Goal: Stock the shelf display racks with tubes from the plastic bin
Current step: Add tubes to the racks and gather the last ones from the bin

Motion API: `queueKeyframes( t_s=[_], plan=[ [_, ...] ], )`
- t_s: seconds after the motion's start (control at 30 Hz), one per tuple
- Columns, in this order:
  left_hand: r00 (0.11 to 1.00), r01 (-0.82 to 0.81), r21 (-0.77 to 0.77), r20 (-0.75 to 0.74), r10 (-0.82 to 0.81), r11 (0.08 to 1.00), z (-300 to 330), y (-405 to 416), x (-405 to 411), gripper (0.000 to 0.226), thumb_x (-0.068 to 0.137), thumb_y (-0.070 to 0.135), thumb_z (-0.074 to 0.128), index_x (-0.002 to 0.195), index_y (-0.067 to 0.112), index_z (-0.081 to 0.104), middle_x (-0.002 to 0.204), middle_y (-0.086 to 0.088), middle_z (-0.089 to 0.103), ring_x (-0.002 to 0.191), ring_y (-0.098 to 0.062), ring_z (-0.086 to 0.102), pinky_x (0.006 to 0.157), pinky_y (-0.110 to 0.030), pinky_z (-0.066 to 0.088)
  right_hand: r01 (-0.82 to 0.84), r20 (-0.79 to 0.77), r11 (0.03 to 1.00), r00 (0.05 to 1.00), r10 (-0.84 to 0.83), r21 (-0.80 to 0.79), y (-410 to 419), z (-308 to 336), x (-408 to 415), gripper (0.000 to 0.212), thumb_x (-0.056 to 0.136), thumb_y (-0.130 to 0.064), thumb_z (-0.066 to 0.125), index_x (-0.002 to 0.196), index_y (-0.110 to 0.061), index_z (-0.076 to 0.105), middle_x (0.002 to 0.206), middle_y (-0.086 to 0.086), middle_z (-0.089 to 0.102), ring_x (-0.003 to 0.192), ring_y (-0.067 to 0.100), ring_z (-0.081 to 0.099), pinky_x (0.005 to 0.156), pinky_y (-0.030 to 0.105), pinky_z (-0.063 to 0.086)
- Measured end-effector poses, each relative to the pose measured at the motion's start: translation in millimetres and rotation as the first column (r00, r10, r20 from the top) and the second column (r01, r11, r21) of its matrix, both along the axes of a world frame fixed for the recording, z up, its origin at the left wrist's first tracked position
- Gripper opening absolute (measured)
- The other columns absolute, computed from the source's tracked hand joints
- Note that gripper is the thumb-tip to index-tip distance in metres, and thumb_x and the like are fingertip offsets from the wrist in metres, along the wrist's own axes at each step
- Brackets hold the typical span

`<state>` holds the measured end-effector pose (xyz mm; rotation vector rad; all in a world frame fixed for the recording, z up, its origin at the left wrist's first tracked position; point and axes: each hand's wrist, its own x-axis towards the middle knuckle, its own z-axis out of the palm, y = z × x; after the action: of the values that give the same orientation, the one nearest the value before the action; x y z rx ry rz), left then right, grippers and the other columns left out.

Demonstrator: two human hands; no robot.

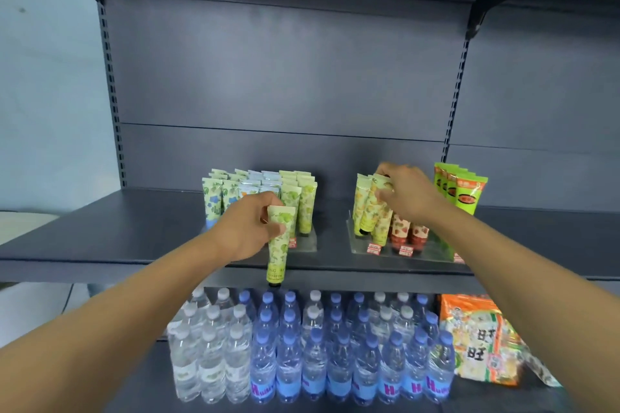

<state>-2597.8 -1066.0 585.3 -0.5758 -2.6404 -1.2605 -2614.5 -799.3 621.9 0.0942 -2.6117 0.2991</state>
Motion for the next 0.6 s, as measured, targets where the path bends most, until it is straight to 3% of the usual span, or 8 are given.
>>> queueKeyframes(
  t_s=[0.17,0.3,0.4,0.53,0.6],
  plan=[
    [1.000,0.025,0.005,0.014,-0.025,1.000,8,-10,-15,0.017,0.089,0.012,0.062,0.104,0.017,0.056,0.092,-0.024,0.061,0.074,-0.026,0.056,0.074,-0.043,0.052,0.087,-0.042,0.970,0.996,-0.079,0.226,-10,0,-21,0.032,0.092,-0.023,0.053,0.122,-0.015,0.049,0.110,0.017,0.059,0.115,0.032,0.046,0.092,0.038,0.037],
    [1.000,0.018,-0.024,0.012,-0.018,1.000,7,-19,-23,0.021,0.089,0.013,0.062,0.105,0.023,0.054,0.096,-0.023,0.064,0.075,-0.032,0.059,0.072,-0.042,0.052,0.105,-0.024,0.945,0.994,-0.103,0.311,-17,-4,-26,0.032,0.092,-0.019,0.052,0.123,-0.012,0.051,0.109,0.015,0.060,0.116,0.029,0.044,0.097,0.038,0.033],
    [0.999,0.021,-0.013,0.033,-0.021,1.000,4,-25,-26,0.021,0.089,0.011,0.062,0.107,0.019,0.055,0.088,-0.020,0.061,0.067,-0.024,0.052,0.054,-0.030,0.045,0.116,-0.002,0.926,0.992,-0.123,0.360,-20,-8,-29,0.027,0.088,-0.016,0.051,0.114,-0.012,0.056,0.102,0.012,0.063,0.112,0.028,0.047,0.097,0.038,0.033],
    [0.998,0.028,0.005,0.058,-0.029,1.000,1,-30,-30,0.023,0.088,0.012,0.063,0.108,0.020,0.056,0.087,-0.017,0.061,0.068,-0.024,0.052,0.062,-0.033,0.047,0.130,0.015,0.905,0.989,-0.149,0.405,-22,-10,-32,0.010,0.088,-0.014,0.051,0.095,-0.012,0.059,0.094,0.009,0.063,0.106,0.027,0.049,0.098,0.037,0.031],
    [0.998,0.026,-0.005,0.052,-0.026,1.000,0,-32,-31,0.019,0.088,0.011,0.063,0.104,0.019,0.057,0.078,-0.012,0.059,0.062,-0.021,0.050,0.059,-0.031,0.045,0.127,-0.006,0.911,0.991,-0.136,0.392,-22,-11,-34,0.016,0.089,-0.015,0.053,0.104,-0.014,0.058,0.099,0.009,0.063,0.110,0.027,0.048,0.102,0.037,0.029]
  ],
)
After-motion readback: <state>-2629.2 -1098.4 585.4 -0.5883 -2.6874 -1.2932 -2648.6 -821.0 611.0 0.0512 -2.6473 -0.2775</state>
